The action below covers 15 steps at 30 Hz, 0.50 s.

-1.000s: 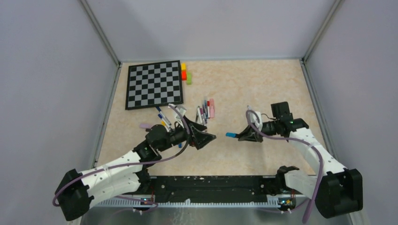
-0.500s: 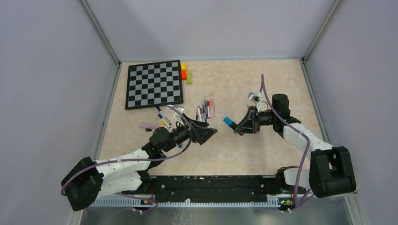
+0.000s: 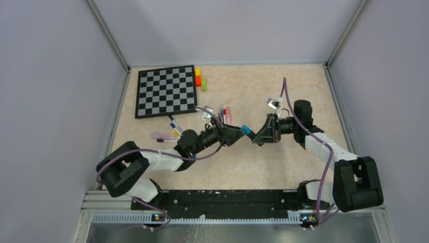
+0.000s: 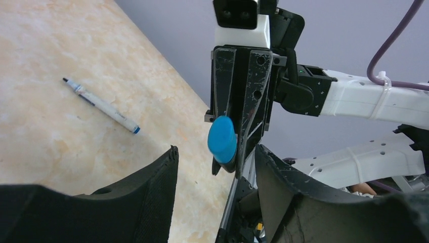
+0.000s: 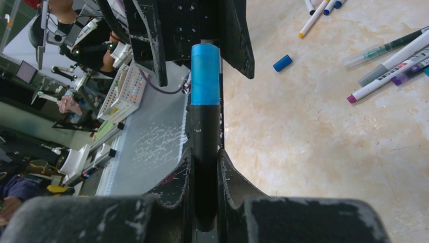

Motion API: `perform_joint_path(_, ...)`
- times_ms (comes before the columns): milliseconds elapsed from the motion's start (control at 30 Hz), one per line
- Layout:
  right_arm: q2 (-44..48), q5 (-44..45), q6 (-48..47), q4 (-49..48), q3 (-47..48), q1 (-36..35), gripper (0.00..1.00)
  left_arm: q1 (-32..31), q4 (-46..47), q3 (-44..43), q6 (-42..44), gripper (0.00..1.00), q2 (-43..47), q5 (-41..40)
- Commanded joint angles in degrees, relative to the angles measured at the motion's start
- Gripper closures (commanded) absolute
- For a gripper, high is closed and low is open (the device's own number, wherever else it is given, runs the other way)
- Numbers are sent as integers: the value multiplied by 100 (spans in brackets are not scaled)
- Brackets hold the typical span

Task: Open the pen caps
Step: Open the pen cap from the pen.

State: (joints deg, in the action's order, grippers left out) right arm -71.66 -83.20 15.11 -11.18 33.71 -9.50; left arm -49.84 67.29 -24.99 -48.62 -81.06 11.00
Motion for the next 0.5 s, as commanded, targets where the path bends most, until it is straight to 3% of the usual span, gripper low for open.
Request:
perform_joint_path(0,-50,-174,77,-216,92,24,100,-3,1092,-434,-264,42,-486,434)
perform_joint_path(300,-59,-196,84,-227,98,26,100,-43,1391,-579,-411,57,-859,535)
perform_joint_path(400,-79,-189,89,-235,100,21,100,-47,1519,-580,-469,67,-919,598)
perform_joint_path(467,-89,-184,95,-234,101,17,100,-43,1577,-594,-481,81,-946,661)
